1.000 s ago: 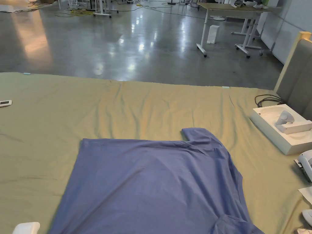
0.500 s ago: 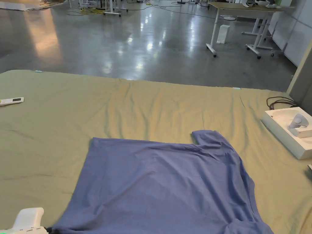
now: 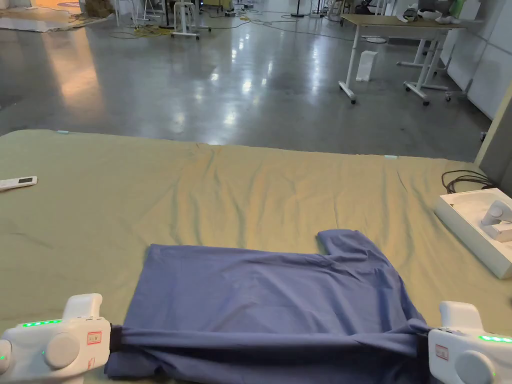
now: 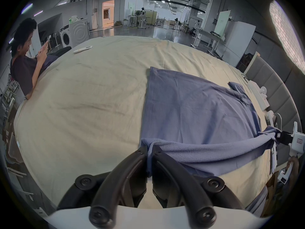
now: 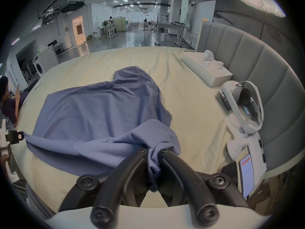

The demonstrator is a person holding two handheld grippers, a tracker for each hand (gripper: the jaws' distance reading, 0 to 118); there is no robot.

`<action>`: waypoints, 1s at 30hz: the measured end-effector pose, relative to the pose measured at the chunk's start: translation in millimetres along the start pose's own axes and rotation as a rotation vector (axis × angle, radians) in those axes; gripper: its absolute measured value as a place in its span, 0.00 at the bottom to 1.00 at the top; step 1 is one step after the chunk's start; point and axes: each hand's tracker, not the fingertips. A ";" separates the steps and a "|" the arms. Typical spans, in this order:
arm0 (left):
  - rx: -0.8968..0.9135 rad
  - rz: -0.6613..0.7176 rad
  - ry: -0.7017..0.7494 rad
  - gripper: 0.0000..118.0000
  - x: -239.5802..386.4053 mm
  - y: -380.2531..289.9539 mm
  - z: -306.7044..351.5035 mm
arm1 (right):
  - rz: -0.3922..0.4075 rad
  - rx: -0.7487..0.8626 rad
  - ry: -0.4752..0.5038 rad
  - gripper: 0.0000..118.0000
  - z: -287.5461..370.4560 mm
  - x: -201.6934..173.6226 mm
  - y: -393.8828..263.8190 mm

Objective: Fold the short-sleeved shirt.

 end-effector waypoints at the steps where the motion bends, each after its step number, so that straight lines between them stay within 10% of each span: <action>1: -0.004 0.007 -0.002 0.04 0.5 5.9 -6.9 | -0.002 -0.009 0.000 0.06 -10.9 -0.9 5.9; 13: -0.116 -0.034 0.027 0.04 -0.6 32.3 -71.3 | 0.049 -0.136 0.002 0.14 -90.0 -8.5 21.4; 16: -0.076 -0.030 0.018 0.07 -1.4 33.7 -62.8 | 0.056 -0.026 0.009 0.27 -70.2 -9.8 19.6; 20: 0.044 -0.041 -0.014 0.45 7.1 33.1 -32.6 | 0.031 0.207 0.061 0.54 -22.0 -17.7 14.5; 30: 0.582 -0.080 -0.038 0.47 60.8 25.0 89.2 | 0.046 0.678 0.042 0.60 90.0 -68.9 13.0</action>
